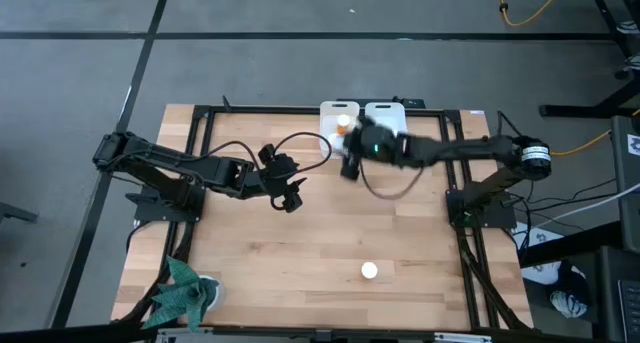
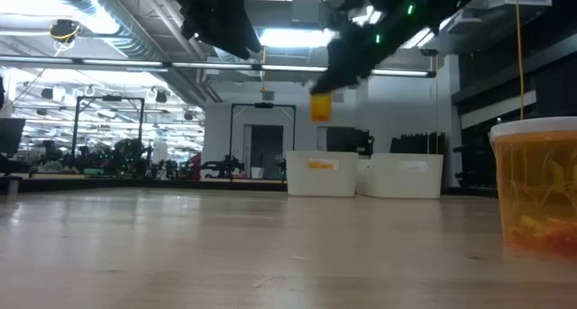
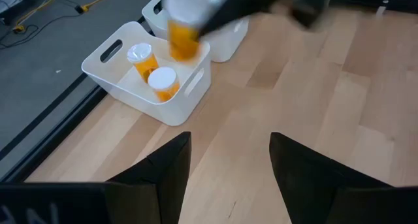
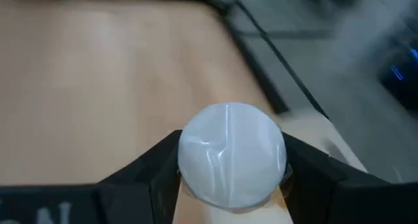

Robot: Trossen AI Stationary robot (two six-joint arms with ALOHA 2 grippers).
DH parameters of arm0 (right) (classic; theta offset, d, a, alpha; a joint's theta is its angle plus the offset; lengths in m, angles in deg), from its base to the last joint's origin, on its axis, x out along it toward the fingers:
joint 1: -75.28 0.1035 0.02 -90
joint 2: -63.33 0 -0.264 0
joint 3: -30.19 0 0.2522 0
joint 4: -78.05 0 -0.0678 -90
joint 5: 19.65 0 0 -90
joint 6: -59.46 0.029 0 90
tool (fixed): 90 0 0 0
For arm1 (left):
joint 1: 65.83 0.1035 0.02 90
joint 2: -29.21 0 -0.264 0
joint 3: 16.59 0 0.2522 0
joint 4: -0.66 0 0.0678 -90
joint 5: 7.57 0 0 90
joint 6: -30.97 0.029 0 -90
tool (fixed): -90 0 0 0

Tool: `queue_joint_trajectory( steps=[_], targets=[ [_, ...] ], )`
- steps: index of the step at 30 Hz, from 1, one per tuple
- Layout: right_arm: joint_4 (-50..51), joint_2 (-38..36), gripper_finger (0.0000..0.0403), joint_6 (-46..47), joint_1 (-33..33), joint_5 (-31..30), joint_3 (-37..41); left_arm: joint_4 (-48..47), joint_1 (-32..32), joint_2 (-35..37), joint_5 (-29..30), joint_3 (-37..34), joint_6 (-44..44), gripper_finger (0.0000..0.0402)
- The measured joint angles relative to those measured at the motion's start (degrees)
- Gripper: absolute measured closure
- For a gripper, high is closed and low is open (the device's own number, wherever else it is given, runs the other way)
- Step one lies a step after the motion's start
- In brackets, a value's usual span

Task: Pick and place medicine bottles into bin by pill shape (circle, oval)
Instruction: Put the large orange medicine pill bottle into the left white bin

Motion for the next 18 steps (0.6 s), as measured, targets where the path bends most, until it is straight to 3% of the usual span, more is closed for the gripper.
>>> queue_joint_trajectory(
  steps=[4,8,18],
  targets=[
    [0.02,0.11,0.0192,4.07,-9.19,1.46,2.3,0.0,0.0,0.02,0.01,0.02,0.09,0.0202],
    [-2.35,0.88,0.0192,6.76,-15.11,9.78,4.98,0.0,0.34,0.0,0.0,0.01,0.26,0.0202],
    [-10.92,10.68,0.0192,6.14,-17.96,13.99,5.7,-0.04,1.66,0.0,0.13,0.02,0.09,0.0202]
  ],
)
